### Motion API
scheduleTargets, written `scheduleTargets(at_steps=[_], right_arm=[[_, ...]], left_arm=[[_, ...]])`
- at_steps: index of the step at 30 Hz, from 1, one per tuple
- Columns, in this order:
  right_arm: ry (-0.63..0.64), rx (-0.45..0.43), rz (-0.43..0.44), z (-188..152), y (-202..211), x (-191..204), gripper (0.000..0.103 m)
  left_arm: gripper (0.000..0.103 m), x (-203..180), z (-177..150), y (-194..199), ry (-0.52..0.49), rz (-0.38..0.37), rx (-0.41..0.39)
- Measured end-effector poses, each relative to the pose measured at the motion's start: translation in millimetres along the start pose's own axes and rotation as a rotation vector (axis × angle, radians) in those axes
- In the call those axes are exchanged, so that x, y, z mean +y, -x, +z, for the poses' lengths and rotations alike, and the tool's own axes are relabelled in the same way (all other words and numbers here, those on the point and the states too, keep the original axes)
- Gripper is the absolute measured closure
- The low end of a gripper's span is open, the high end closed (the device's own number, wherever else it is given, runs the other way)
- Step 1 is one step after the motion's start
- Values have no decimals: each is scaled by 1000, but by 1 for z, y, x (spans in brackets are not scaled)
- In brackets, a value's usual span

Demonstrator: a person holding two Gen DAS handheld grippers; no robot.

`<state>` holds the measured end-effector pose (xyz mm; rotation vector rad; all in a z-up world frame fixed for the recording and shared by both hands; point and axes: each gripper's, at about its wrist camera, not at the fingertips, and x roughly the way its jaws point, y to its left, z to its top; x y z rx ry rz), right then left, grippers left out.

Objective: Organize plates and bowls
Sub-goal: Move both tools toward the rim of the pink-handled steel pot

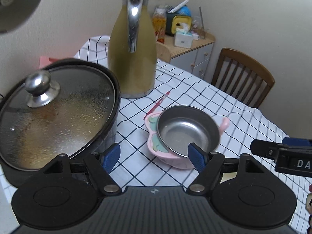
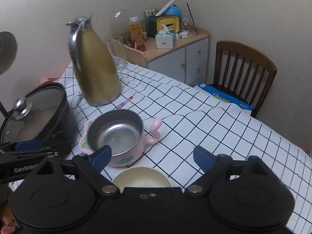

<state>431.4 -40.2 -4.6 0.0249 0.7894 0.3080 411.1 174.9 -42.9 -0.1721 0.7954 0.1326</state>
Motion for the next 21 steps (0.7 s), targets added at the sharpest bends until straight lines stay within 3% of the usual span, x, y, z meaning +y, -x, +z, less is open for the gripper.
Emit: scheduleTargets(at_steps=[7,12,15,21], right_arm=[[-65,84,-54,5,-47,3,27],[-95,107,-44,6,-68,7,31],[-118,111,-50,6,-76,8,44],[-163,120,-36,11,-83,-1,44]], left_arm=[[27,3,3,-37,37,16,59],[28,-6,5,-51,-1,23,28],[28,-13,5,-58,-11,26,29],[28,-15,-3,-66,43,37,36]])
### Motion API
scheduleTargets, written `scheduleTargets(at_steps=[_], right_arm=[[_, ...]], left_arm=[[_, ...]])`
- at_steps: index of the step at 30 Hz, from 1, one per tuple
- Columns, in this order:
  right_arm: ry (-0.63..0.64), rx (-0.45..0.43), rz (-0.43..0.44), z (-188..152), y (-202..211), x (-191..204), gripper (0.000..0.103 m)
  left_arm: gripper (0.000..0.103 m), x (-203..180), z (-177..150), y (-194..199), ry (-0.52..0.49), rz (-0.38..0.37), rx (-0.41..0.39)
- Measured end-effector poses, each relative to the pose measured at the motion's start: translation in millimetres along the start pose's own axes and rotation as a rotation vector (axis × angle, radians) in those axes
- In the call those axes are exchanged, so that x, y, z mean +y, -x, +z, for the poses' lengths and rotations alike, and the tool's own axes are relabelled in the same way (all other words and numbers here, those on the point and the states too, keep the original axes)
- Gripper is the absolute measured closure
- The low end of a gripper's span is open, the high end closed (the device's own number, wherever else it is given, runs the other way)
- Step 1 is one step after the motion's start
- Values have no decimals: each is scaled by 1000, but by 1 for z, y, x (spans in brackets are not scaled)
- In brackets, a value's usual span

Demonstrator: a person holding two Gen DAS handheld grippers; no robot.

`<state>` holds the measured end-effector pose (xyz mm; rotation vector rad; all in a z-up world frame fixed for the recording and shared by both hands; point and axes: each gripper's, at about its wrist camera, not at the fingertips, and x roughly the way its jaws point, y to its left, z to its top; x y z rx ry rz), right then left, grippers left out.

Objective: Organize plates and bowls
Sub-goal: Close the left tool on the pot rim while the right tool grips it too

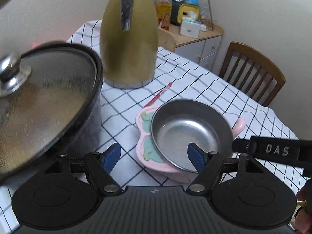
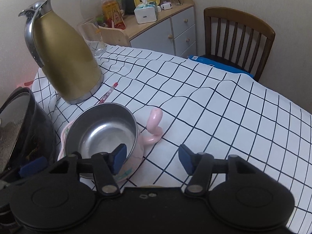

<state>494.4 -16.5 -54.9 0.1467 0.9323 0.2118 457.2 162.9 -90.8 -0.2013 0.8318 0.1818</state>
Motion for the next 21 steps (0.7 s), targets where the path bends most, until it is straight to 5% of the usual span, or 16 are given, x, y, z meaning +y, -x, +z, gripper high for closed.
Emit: scheduleTargets(at_steps=[10,17,21], right_arm=[[-40,28,-16,1,-21,1,42],[-36,40,-28,-2,-32,5,44],[-19,33,-3,-4,-33,10,63]], left_arm=[[30,5,-3,-16,81,35,29],[50,4,-4,-19,89,15,45],[59,-3,-4,-17,62,17,34]])
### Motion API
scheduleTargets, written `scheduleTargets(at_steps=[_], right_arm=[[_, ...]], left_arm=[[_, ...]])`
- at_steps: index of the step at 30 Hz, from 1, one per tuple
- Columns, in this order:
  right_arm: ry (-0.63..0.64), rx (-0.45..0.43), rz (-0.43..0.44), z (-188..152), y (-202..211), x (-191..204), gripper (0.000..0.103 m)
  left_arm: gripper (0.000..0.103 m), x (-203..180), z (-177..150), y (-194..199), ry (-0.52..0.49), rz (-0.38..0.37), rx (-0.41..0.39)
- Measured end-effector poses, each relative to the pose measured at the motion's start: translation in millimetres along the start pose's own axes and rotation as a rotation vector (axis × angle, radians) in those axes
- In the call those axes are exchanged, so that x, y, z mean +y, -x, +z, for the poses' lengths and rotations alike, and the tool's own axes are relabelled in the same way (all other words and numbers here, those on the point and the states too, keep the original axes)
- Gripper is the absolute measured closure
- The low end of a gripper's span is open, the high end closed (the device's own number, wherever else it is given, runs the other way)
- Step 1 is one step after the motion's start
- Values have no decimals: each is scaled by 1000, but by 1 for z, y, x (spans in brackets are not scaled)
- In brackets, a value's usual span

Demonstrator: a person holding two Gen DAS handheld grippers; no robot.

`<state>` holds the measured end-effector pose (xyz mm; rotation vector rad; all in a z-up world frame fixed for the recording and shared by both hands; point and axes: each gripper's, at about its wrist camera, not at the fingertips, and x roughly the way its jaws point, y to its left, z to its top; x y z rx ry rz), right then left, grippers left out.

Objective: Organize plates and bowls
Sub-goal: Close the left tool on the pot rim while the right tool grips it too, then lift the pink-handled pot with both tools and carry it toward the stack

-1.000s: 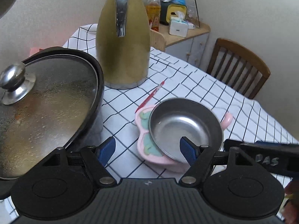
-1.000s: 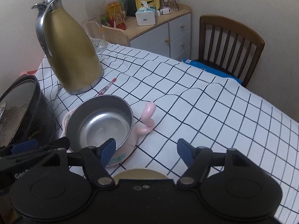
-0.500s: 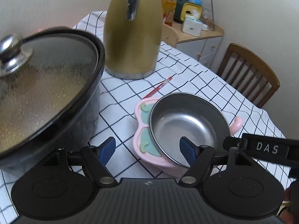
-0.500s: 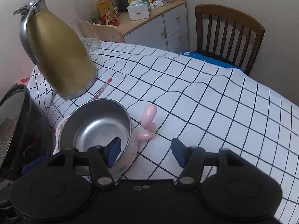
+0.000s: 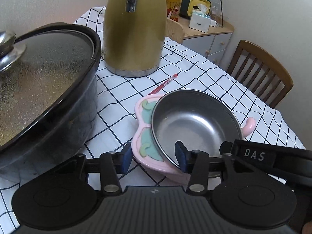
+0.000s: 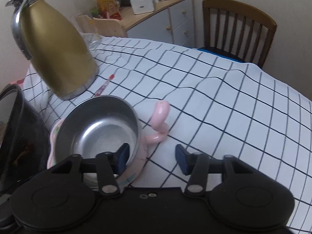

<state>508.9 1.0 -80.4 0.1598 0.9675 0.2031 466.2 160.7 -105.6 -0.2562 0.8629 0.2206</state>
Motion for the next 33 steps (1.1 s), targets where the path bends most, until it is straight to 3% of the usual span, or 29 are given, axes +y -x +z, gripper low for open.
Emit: scheduleTargets(at_steps=[3,4,18,33], right_arm=[[25,-7,25,-2,3,8,86],[27,-16,19,-2,5,10,89],[67,-64,32,-5,31,16,91],[74,-60,24,-24,116,20,91]], left_arm=[[62,2,0,1,13,-1,0],[62,2,0,1,16,-3,4],[64,3,4,39,-4,12,-38],[64,2,-9,135,-39,-43,-58]])
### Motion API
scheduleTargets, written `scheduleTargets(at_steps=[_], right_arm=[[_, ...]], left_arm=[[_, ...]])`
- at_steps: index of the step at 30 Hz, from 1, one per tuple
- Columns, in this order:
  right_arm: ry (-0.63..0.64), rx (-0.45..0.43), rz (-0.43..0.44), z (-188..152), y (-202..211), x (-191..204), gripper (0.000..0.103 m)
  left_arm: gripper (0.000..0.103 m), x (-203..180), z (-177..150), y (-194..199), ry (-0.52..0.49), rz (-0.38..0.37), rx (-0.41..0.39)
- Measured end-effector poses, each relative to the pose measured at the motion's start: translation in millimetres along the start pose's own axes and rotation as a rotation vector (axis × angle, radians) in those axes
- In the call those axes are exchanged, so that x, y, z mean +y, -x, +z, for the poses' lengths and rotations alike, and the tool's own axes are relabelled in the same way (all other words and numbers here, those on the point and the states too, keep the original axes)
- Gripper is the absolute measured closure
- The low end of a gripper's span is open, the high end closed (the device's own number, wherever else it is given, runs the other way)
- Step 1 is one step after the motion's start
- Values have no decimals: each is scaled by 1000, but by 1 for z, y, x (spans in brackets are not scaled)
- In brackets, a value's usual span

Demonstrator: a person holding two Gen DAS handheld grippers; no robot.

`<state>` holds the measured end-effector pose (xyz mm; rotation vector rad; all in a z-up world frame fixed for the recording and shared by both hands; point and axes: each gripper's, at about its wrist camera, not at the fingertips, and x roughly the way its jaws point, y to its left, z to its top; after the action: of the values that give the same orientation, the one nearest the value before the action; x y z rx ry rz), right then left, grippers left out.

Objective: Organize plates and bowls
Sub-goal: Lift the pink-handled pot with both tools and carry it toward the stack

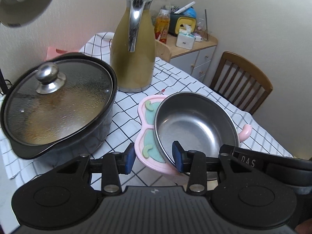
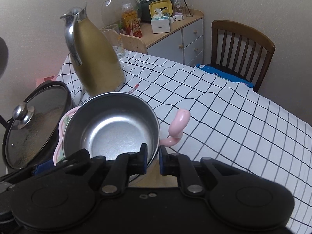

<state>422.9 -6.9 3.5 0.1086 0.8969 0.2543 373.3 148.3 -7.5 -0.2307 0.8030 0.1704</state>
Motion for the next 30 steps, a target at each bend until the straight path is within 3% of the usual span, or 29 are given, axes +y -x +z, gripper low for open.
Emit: scheduleTargets(at_steps=[11,30], right_arm=[[17,22,6,-36,72,-7,91],[88,70,22,-141,169,-9,91]], left_arm=[[64,-11,-36,76,-8,-16,22],[65,-8,-147,188,72,7,42]])
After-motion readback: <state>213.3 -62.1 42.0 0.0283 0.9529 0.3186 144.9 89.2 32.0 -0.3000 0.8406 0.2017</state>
